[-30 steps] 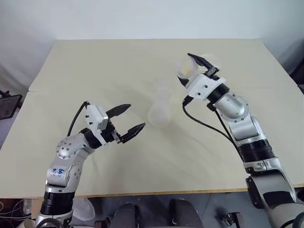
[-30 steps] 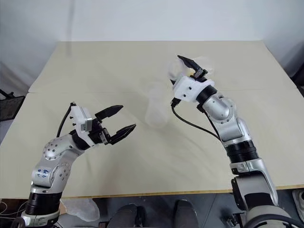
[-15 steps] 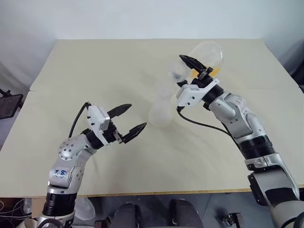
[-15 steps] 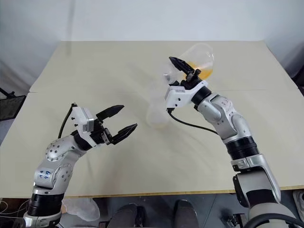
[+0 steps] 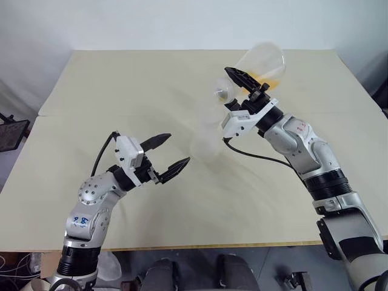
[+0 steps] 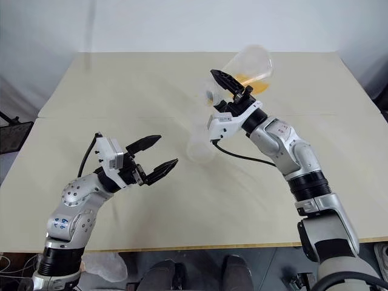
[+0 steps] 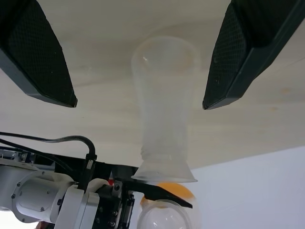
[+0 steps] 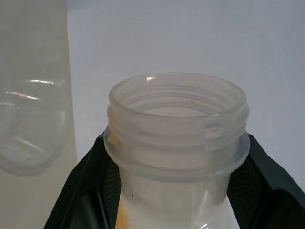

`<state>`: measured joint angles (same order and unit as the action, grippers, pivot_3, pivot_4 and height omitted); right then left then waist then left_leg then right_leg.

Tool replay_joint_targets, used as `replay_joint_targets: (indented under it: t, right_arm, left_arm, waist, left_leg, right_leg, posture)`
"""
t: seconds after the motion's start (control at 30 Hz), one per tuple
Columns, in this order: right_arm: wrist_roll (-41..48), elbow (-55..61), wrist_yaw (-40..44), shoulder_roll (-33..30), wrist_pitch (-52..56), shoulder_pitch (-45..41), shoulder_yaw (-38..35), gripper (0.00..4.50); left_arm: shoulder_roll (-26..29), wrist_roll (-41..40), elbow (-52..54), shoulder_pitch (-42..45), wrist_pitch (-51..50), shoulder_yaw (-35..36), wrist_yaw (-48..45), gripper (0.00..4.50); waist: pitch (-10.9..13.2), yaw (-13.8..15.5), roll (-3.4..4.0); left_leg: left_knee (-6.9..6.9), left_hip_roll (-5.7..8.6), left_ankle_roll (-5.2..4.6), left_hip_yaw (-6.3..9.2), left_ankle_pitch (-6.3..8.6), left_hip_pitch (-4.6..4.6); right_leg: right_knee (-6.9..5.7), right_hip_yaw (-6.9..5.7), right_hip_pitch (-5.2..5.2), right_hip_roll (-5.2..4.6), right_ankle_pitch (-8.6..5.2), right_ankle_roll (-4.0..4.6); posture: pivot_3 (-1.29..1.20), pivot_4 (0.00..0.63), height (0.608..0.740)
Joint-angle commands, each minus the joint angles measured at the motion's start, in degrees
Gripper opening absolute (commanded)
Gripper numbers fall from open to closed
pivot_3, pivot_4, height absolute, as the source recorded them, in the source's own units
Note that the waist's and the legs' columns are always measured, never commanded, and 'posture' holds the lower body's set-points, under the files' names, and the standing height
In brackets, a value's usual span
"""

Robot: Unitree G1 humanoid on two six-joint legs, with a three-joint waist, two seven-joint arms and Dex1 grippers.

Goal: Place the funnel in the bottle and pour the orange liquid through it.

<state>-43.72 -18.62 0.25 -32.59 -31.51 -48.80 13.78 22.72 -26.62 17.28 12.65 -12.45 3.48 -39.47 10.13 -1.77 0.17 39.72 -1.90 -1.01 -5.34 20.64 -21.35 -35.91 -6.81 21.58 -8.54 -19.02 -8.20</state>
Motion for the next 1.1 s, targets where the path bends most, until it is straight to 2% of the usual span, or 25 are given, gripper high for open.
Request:
replay_joint_targets:
  t: [0.03,0.2,1.1]
  right_arm:
    - [-0.82,0.88,-2.14,-1.00,-0.79,-1.80,-0.14,2.48]
    - [-3.98,0.52,-5.22,-2.18,-0.97,-2.30,0.74,2.48]
    - [-9.00,0.23,-8.91,-3.70,-0.65,-2.38,2.93,2.48]
  left_arm:
    - [-0.46,0.18,1.70,0.11,1.31,-0.11,0.36,4.50]
    - [-0.74,0.16,1.90,0.16,1.23,-0.42,0.70,4.50]
    - [-2.20,0.62,1.21,1.23,2.34,-1.38,1.37,4.50]
  waist:
    - [0.00,-0.04,0.00]
    - [0.00,0.00,0.00]
    - [0.00,-0.03,0.00]
  left_leg:
    - [0.00,0.00,0.00,0.00,0.00,0.00]
    - [0.00,0.00,0.00,0.00,0.00,0.00]
    - [-0.01,-0.02,0.00,-0.01,0.00,0.00]
  right_leg:
    - [0.00,0.00,0.00,0.00,0.00,0.00]
    - [0.00,-0.01,0.00,0.00,0.00,0.00]
    - [0.02,0.00,0.00,0.00,0.00,0.00]
  posture:
    - [0.00,0.150,0.740]
    - [0.00,0.150,0.740]
    - [0.00,0.150,0.740]
